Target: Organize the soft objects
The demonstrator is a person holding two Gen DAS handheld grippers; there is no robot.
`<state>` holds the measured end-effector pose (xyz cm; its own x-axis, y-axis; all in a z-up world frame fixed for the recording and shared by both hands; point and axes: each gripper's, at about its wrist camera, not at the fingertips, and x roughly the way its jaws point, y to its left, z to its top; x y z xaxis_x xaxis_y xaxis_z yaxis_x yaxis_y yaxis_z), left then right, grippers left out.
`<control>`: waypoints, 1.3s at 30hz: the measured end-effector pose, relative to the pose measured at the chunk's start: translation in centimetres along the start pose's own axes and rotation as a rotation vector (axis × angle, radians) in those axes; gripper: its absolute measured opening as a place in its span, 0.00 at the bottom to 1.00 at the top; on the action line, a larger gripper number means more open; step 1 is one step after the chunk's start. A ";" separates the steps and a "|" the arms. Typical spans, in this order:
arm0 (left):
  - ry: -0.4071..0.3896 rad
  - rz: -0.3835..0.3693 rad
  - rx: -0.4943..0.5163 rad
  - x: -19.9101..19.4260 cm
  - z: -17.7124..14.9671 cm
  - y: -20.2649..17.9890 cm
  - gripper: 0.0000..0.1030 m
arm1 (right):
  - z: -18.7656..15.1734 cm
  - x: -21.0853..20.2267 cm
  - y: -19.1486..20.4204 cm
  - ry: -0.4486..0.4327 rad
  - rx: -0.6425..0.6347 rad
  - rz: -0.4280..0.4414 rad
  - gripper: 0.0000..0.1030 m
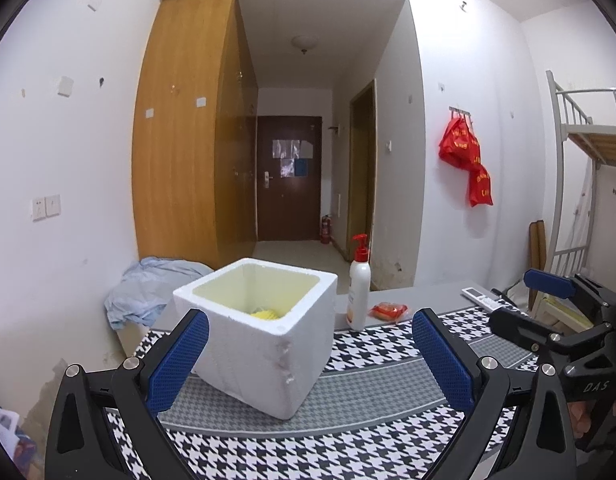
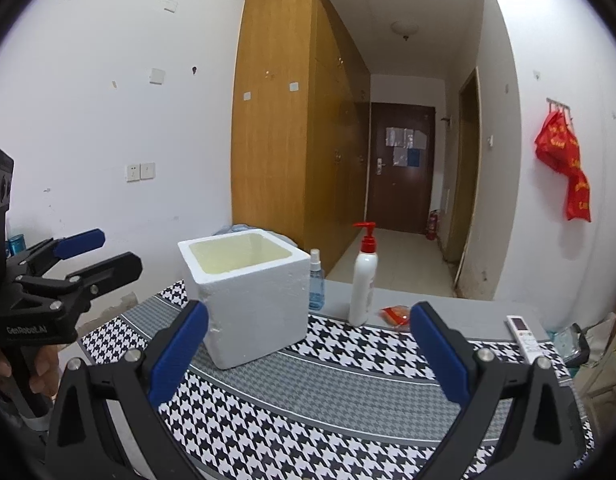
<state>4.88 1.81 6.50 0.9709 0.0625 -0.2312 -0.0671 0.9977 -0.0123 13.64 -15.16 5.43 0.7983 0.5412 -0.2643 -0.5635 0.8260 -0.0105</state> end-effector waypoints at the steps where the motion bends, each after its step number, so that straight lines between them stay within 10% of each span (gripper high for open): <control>1: -0.004 0.003 0.001 -0.2 -0.2 0.0 0.99 | -0.2 -0.3 0.0 -0.001 0.010 0.007 0.99; 39: -0.044 0.104 -0.047 -3.2 -4.6 -0.7 0.99 | -4.1 -2.6 2.0 -0.018 -0.011 -0.018 0.99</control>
<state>0.74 0.75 2.75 0.9672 0.1672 -0.1912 -0.1771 0.9835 -0.0360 9.60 -15.57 2.19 0.8116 0.5295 -0.2468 -0.5516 0.8337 -0.0256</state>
